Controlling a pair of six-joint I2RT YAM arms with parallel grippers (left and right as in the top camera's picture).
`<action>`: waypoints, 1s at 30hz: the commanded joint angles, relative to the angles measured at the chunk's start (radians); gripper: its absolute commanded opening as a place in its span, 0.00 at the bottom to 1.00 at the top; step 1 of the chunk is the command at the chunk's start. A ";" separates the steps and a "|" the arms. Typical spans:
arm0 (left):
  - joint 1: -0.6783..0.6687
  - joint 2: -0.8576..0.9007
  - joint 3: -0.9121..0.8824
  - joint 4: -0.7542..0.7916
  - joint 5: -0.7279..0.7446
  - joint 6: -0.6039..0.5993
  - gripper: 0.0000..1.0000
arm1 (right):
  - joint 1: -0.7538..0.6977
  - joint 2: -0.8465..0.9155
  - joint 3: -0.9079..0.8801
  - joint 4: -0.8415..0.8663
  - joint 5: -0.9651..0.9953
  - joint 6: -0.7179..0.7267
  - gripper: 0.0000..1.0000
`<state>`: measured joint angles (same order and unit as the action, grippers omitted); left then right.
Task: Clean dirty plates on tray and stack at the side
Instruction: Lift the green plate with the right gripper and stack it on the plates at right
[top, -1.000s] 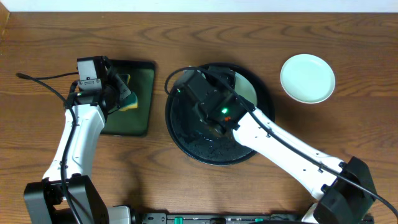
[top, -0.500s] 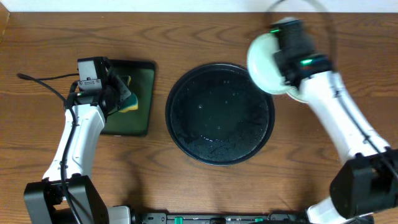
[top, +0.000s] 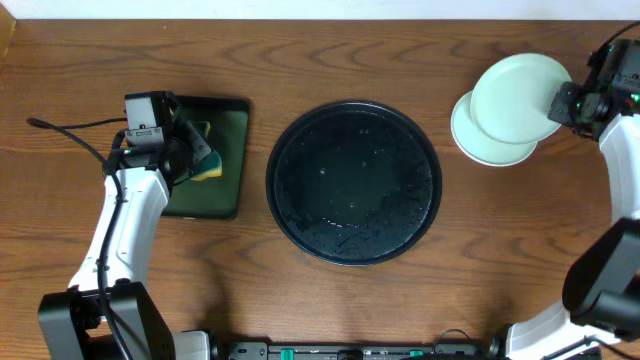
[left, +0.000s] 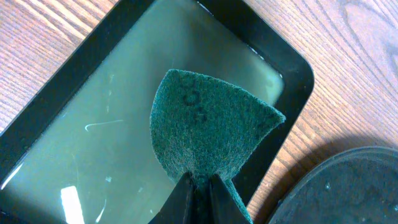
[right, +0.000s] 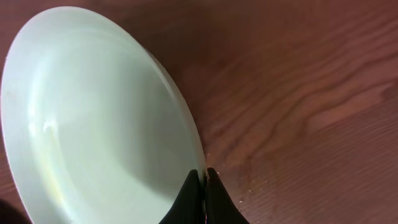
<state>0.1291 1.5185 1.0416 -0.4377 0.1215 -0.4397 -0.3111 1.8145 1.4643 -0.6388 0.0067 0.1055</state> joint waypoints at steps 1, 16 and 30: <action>0.002 -0.003 -0.004 0.005 -0.002 0.016 0.08 | -0.010 0.065 0.005 0.005 -0.041 0.037 0.07; 0.003 0.016 -0.004 0.031 -0.112 -0.028 0.08 | 0.038 0.019 0.005 -0.005 -0.287 -0.013 0.79; 0.003 0.272 -0.004 0.212 -0.163 -0.044 0.17 | 0.335 -0.223 0.005 -0.160 -0.217 0.013 0.99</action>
<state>0.1291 1.7767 1.0416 -0.2348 -0.0181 -0.4728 -0.0444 1.6325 1.4643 -0.7921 -0.2749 0.1112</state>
